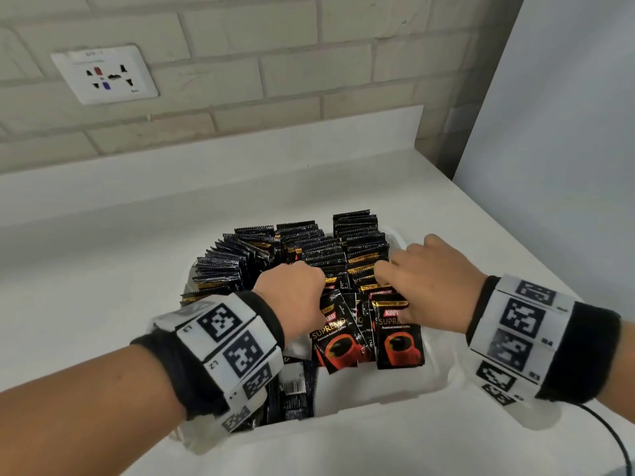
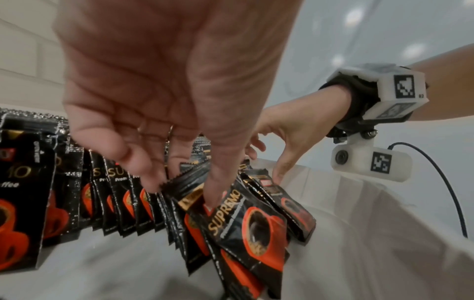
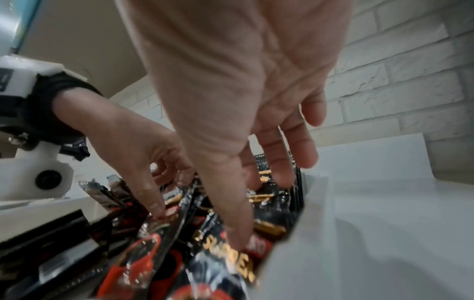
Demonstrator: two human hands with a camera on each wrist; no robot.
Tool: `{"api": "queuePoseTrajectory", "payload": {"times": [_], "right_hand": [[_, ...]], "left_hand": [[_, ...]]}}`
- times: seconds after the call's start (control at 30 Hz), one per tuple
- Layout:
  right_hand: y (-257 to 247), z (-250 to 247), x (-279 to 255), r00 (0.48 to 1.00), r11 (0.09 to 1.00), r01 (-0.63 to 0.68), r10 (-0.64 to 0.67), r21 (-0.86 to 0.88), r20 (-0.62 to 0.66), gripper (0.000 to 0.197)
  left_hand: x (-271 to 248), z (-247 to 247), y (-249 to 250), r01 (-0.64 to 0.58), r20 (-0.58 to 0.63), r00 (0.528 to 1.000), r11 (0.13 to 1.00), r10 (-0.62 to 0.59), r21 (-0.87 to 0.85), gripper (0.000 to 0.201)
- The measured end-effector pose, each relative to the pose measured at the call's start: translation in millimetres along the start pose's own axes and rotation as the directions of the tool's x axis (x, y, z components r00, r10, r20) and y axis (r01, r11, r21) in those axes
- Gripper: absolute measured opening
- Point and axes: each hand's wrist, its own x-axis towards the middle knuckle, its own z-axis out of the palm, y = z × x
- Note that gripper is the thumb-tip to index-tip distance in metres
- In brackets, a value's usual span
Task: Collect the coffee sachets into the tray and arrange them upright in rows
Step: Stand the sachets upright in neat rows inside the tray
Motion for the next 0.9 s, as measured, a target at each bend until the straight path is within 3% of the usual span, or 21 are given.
{"api": "queuePoseTrajectory", "payload": {"times": [0.07,0.13,0.27,0.37,0.7,0.9], "right_hand": [[-1.2,-4.5,-1.9,0.999,0.994,-0.006,0.010,0.107,-0.033,0.042],[-3.5,-9.1,-5.6,0.998,0.963,0.002,0.013,0.271,-0.055,0.031],[-16.6,-7.5,-10.4,0.981,0.796,0.024,-0.136,0.604,0.140,0.024],[-28.2,-1.7,-10.0,0.940,0.785,0.043,-0.242,0.618,0.242,0.028],[-50.2,-6.6,1.0,0.890,0.772,0.017,-0.301,0.636,0.342,0.034],[-51.4,-10.0,2.7,0.925,0.659,-0.040,-0.260,0.751,0.278,0.037]], "left_hand": [[0.1,0.4,0.0,0.008,-0.005,1.000,1.000,-0.008,-0.002,0.030],[0.3,2.0,-1.9,0.009,-0.007,1.000,1.000,-0.009,-0.019,0.031],[0.8,3.8,-5.9,0.016,-0.016,1.000,0.998,-0.017,-0.068,0.032],[0.3,5.1,-7.3,0.032,-0.006,0.999,0.995,-0.032,-0.099,0.034],[0.1,8.5,-17.0,0.099,0.057,0.995,0.957,-0.086,-0.271,0.037],[-0.2,11.8,-26.1,0.113,0.046,0.994,0.924,-0.103,-0.366,0.033]]}}
